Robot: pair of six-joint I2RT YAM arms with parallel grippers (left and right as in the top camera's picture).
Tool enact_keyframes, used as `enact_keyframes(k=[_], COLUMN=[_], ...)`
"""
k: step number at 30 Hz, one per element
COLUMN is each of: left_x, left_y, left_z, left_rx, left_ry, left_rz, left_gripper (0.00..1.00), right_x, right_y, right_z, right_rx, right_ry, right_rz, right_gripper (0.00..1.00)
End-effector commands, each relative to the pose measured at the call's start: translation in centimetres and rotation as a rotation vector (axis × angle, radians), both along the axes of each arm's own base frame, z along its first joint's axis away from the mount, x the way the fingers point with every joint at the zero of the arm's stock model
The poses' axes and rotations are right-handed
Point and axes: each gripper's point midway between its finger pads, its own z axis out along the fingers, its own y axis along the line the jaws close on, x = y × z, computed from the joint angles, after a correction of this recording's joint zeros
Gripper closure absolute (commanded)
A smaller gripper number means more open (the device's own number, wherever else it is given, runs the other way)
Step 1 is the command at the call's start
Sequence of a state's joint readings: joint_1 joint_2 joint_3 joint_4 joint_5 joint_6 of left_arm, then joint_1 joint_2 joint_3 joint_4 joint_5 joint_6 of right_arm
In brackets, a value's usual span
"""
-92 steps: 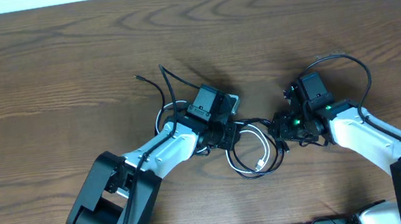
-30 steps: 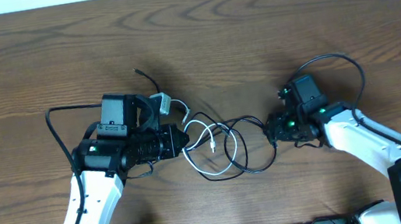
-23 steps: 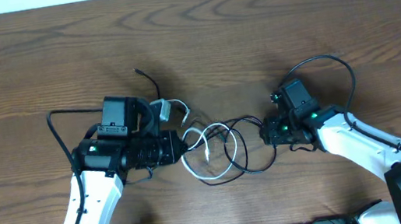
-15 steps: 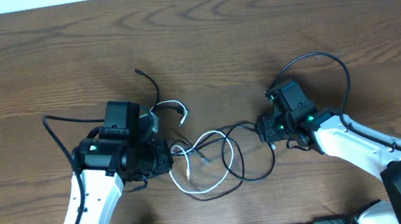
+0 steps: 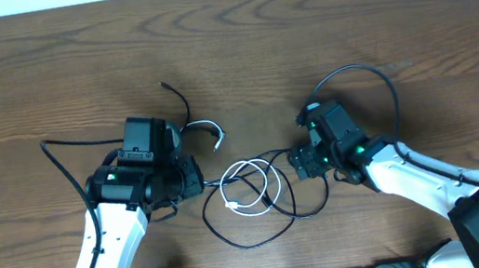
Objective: Untangle cables
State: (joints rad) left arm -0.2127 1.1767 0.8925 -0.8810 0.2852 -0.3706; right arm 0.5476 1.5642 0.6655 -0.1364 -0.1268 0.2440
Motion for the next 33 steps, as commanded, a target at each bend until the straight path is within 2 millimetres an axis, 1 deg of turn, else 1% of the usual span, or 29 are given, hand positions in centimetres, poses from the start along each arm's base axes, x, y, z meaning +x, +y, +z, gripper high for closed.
enact_keyframes(k=[1,3,6,8,10,11,14,17,20,23,25,27,30,32,33], left_x=[1.5,2.6,3.7,4.4,4.8,4.8,4.3,3.6,2.8,2.2,2.2,2.5,3.5,4.4,5.4], left_y=[1.4,2.4,2.6,2.8,3.3,3.6,3.8,4.0,4.1,3.5,3.0,2.4,1.7,1.5,1.3], left_z=[-0.2,-0.4,-1.4,-2.7,-4.1,-5.7,-8.0,-10.0,-11.5,-12.5,-13.0,-13.3,-13.5,-13.4,-13.4], left_rx=[0.079,0.140,0.162,0.186,0.231,0.257,0.281,0.304,0.315,0.288,0.259,0.229,0.193,0.185,0.175], left_ry=[-0.050,-0.079,-0.079,-0.055,-0.024,0.024,0.105,0.183,0.249,0.298,0.311,0.306,0.269,0.234,0.193], left_rz=[0.044,0.069,0.077,0.074,0.079,0.077,0.068,0.059,0.057,0.047,0.041,0.038,0.037,0.039,0.042], left_gripper=[0.68,0.68,0.68,0.67,0.65,0.64,0.63,0.63,0.62,0.62,0.62,0.62,0.62,0.75,0.92], right_x=[-0.7,-0.7,-0.7,-0.8,-1.0,-1.2,-1.5,-1.6,-1.7,-1.7,-1.7,-1.7,-1.7,-1.7,-1.8], right_y=[0.4,0.4,0.3,0.3,0.2,0.1,-0.4,-0.8,-0.8,-0.8,-0.8,-0.8,-0.8,-0.8,-0.9], right_z=[-0.6,-0.6,-0.7,-0.7,-0.8,-1.0,-1.2,-1.4,-1.5,-1.5,-1.5,-1.5,-1.5,-1.5,-1.5], right_rx=[-0.047,-0.046,-0.038,-0.032,-0.032,-0.038,-0.059,-0.079,-0.080,-0.080,-0.080,-0.080,-0.080,-0.080,-0.081], right_ry=[-0.024,-0.023,-0.010,0.002,0.014,0.024,0.038,0.046,0.048,0.048,0.048,0.049,0.049,0.050,0.052], right_rz=[0.103,0.102,0.078,0.059,0.046,0.047,0.041,0.035,0.035,0.034,0.034,0.035,0.034,0.034,0.034], right_gripper=[0.20,0.24,0.27,0.28,0.28,0.28,0.27,0.27,0.27,0.27,0.27,0.27,0.27,0.27,0.28])
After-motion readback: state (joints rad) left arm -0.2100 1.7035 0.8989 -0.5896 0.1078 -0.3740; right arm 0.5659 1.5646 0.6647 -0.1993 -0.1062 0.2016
